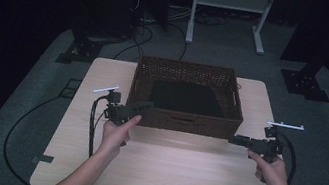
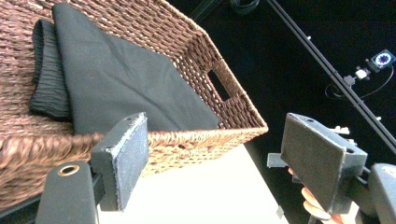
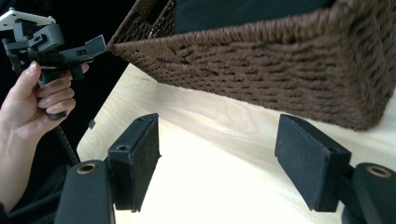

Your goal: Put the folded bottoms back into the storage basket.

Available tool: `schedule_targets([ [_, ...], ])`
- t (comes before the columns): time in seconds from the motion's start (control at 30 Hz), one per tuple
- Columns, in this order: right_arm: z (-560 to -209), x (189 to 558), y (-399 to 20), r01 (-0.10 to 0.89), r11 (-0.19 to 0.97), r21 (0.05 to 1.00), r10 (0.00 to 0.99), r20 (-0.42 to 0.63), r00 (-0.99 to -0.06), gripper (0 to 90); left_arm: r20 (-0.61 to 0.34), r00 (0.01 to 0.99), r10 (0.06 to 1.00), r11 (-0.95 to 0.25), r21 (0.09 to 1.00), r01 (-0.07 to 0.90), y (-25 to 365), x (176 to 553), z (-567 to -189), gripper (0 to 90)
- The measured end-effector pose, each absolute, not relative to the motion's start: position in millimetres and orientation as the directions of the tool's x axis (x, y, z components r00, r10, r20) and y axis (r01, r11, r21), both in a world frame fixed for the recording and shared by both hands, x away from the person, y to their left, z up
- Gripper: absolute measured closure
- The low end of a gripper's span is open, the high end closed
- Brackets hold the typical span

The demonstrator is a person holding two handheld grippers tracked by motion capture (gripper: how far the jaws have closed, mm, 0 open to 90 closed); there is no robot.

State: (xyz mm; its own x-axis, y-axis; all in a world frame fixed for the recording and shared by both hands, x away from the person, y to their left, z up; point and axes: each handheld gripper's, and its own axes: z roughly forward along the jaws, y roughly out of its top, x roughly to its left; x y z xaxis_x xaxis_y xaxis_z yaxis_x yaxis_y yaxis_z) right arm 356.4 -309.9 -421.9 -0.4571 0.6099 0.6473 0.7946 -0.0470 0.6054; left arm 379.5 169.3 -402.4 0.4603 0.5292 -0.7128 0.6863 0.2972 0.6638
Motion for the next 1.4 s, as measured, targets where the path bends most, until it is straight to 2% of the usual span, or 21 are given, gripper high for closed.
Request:
schedule_targets([
  [0.77,-447,341,-326,0.818,-0.074,0.570,0.608,0.676,-0.416,29.3,-0.713,0.435,0.550,0.289,0.651,0.702,188,365,-427,20.1],
  [1.4,-467,330,-332,0.832,-0.070,0.550,0.616,0.680,-0.397,28.7,-0.718,0.410,0.562,0.300,0.639,0.708,207,354,-447,14.4],
])
